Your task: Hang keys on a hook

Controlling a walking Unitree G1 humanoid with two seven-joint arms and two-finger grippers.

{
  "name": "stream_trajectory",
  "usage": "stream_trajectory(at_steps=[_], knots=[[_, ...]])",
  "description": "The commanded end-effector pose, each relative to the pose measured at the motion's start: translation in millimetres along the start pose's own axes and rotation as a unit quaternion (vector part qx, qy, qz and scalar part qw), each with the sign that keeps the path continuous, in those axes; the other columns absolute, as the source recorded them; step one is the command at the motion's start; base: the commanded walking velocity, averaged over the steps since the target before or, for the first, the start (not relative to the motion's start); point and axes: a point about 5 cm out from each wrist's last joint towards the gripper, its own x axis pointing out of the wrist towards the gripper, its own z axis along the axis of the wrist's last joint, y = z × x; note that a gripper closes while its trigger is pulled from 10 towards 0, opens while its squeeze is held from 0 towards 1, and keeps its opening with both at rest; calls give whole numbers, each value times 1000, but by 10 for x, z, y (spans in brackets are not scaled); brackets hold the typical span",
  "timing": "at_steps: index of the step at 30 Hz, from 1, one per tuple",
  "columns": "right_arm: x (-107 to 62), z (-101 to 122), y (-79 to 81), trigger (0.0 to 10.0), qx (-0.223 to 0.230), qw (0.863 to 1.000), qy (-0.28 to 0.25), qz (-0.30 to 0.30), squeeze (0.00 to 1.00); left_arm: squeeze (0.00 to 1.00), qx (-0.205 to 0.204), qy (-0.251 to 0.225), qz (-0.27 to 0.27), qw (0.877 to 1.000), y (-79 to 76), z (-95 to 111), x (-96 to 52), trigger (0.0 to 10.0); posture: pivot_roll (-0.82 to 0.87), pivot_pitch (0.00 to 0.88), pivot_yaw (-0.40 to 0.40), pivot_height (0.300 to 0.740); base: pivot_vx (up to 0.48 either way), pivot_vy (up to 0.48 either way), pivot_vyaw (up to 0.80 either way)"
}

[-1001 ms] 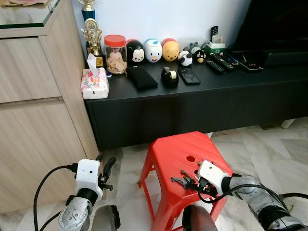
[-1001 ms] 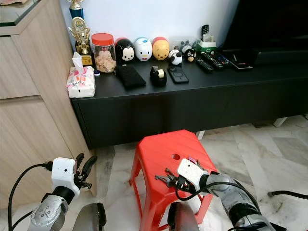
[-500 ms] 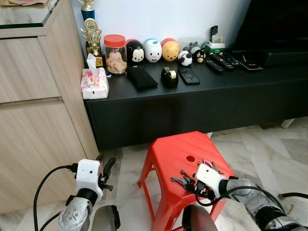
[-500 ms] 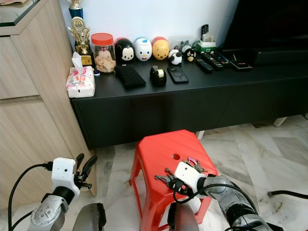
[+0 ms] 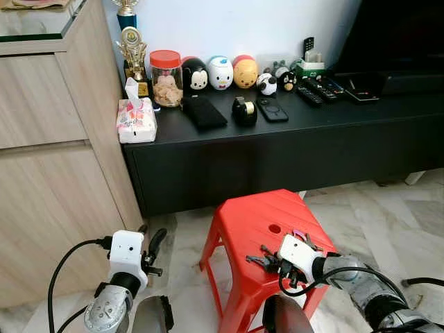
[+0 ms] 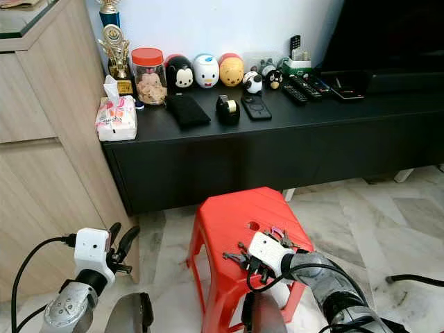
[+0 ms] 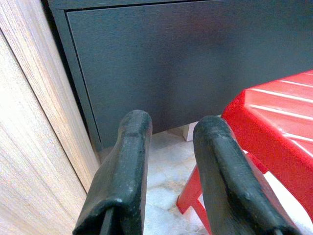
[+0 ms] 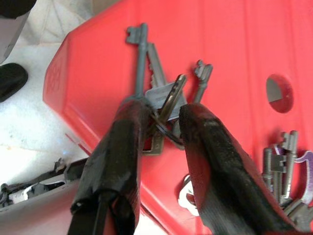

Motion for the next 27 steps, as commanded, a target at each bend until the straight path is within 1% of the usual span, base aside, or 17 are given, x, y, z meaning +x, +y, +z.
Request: stream_trajectory(at_steps=[1,2,3,5,6,7,9,10,11,12,14,15,16,22,27], knots=[[1,14,-13,392,-6,1000,1,1,0,0,5,-3,-5,1000,-29,28,-7,10000,113,0,-76,559,0,0,0],[3,10,-8,431,-7,1000,3,2,0,0,5,-2,-5,1000,-28,28,-7,10000,114,0,-76,559,0,0,0],[6,-1,3,1490,-8,1000,7,6,0,0,5,-2,-5,1000,-28,27,-8,10000,114,0,-76,559,0,0,0],[7,-8,11,1490,-9,1000,10,8,0,0,5,-2,-5,1000,-28,26,-8,10000,114,0,-76,559,0,0,0],[8,-19,13,7098,-10,1000,14,6,0,0,5,-1,-5,1000,-28,25,-9,10000,114,0,-77,559,0,0,0],[8,-32,9,9725,-10,1000,20,1,0,0,6,-1,-5,1000,-27,24,-11,10000,113,0,-75,559,0,0,0],[8,-36,7,9725,-10,1000,22,-2,0,0,6,-1,-5,1000,-27,23,-12,10000,113,0,-75,559,0,0,0],[8,-36,5,10000,-10,1000,22,-3,0,0,6,-1,-5,1000,-26,24,-12,10000,116,0,-76,559,0,0,0],[8,-33,0,9373,-9,1000,21,-5,0,0,7,-1,-4,1000,-23,23,-12,10000,114,0,-75,559,0,0,0],[6,-27,-9,7373,-8,1000,20,-8,0,0,7,-1,-4,1000,-19,22,-13,10000,114,0,-74,559,0,0,0],[6,-25,-13,7373,-8,1000,20,-10,0,0,8,0,-4,1000,-18,22,-13,10000,114,0,-74,559,0,0,0],[5,-22,-18,6588,-7,1000,19,-11,0,0,8,0,-4,1000,-18,21,-13,10000,114,0,-74,559,0,0,0],[5,-18,-25,0,-6,1000,19,-14,0,0,8,0,-4,1000,-17,21,-12,10000,114,0,-74,559,0,0,0],[7,5,-47,0,-3,1000,13,-23,0,0,10,0,-2,1000,-12,20,-4,10000,115,0,-74,559,0,0,0],[29,50,-43,0,1,1000,-1,-29,0,0,13,0,-3,1000,-12,20,11,10000,114,0,-72,559,0,0,0]])
